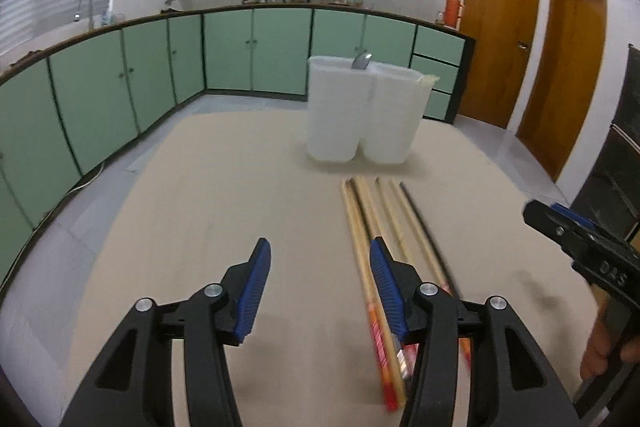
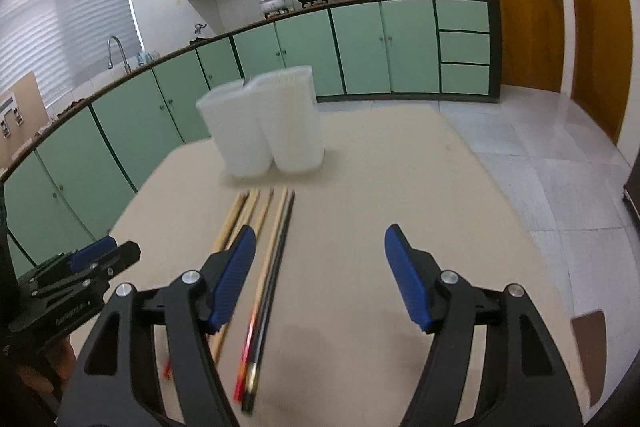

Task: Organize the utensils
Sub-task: 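Open both grippers to drop the fork and spoon into the holder, then grasp a black chopstick with the right gripper while the left grasps a red chopstick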

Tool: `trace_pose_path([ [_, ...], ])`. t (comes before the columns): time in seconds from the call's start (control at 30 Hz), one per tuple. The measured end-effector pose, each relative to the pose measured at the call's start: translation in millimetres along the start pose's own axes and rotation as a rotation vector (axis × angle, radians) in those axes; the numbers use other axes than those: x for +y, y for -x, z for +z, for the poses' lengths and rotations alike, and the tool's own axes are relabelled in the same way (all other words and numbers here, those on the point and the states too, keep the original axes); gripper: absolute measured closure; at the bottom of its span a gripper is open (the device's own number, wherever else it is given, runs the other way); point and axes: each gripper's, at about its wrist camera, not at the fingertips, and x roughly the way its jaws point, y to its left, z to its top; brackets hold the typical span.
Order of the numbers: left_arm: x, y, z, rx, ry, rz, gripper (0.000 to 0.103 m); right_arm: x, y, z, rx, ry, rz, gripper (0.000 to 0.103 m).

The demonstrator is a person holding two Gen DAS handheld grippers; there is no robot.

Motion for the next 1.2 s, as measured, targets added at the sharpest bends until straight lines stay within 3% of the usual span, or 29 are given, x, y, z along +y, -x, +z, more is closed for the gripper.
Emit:
trace_pose_path([
  [0.23,2.0,11.7,-26.4,-0.036,0.038,0.007,0.052,13.6,8.0,-50.5,0.04,0.037,-0.019,0.053],
  [0.4,-1.1,19.7,-34.1,-0.047,0.035,0.015,0.052,25.9,9.0,-66.3,0.065,0.078,-0.004,0.06],
  [0.63,-6.8,19.5,-48.6,-0.004,0.014,0.003,0.052,37.8,3.2,-70.0,0.118,0.133,0.009,0.074],
  [0.83,-10.1,13.7,-55.8,0.027,0.004,-0.013,0.052,44.1,-3.0,-70.5,0.147,0.158,0.011,0.077],
  [0.9,-11.3,11.6,-56.1,0.035,-0.002,-0.016,0.052,44.1,-4.6,-71.7,0.154,0.172,0.005,0.082],
  [1.0,-14.3,7.2,-57.4,0.055,-0.009,-0.022,0.052,40.1,-7.7,-69.2,0.164,0.162,-0.007,0.097],
  [1.2,-19.2,-1.9,-59.9,0.1,-0.037,-0.024,0.053,26.9,-5.8,-67.5,0.164,0.141,-0.03,0.097],
])
